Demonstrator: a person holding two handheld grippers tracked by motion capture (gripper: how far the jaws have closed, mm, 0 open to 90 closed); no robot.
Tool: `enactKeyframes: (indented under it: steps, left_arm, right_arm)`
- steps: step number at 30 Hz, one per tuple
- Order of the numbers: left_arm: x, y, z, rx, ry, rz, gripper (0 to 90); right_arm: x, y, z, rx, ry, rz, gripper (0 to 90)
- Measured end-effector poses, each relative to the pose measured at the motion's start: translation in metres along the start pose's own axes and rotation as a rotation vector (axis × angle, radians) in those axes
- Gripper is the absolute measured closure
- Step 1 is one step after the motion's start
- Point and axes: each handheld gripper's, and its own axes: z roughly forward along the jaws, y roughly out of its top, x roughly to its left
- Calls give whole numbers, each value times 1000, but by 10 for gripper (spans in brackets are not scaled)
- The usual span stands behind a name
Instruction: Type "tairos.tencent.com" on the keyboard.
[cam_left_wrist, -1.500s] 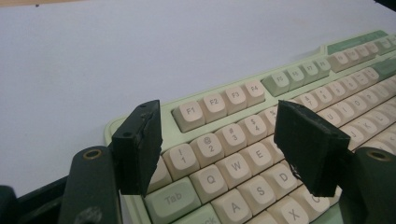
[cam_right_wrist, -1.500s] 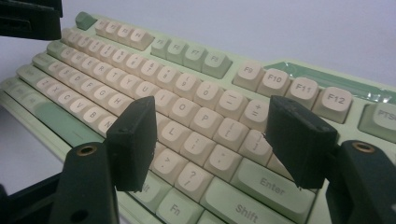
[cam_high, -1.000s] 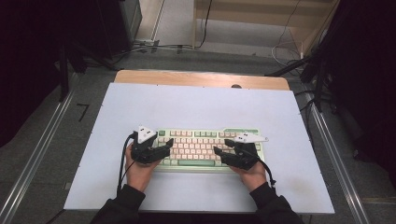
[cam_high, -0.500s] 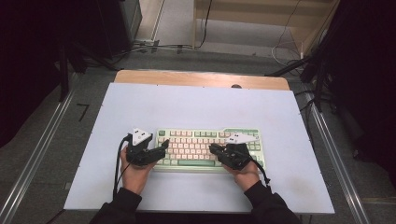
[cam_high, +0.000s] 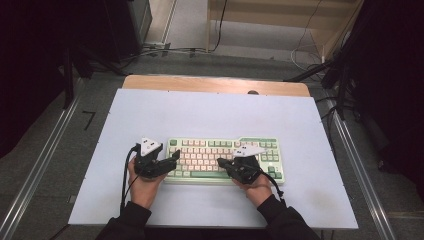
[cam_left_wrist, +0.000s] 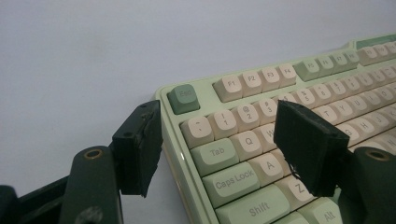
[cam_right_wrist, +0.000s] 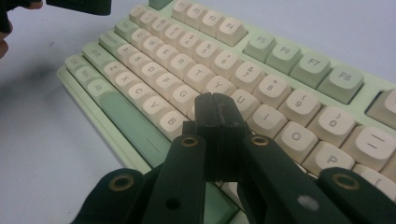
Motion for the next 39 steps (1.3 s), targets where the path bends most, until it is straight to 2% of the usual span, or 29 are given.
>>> enactKeyframes:
  steps: [13, 27, 31, 33, 36, 39]
  left_arm:
    - [-1, 0, 1, 5, -6, 1, 332]
    - [-1, 0, 1, 6, -12, -2, 333]
    - [-1, 1, 1, 4, -21, -4, 335]
    - [-2, 1, 1, 4, -23, -4, 339]
    - [-3, 2, 2, 4, -29, 1, 344]
    - [-6, 2, 4, 3, -36, 7, 352]
  right_arm:
    - [6, -1, 9, 27, 16, -24, 876]
    - [8, -3, 12, 41, 9, -33, 874]
    - [9, -3, 9, 24, 14, -31, 847]
    - [8, -2, 4, -6, 14, -26, 796]
    - [4, 0, -2, -43, 3, -6, 544]
    - [0, 1, -9, -75, -23, 0, 385]
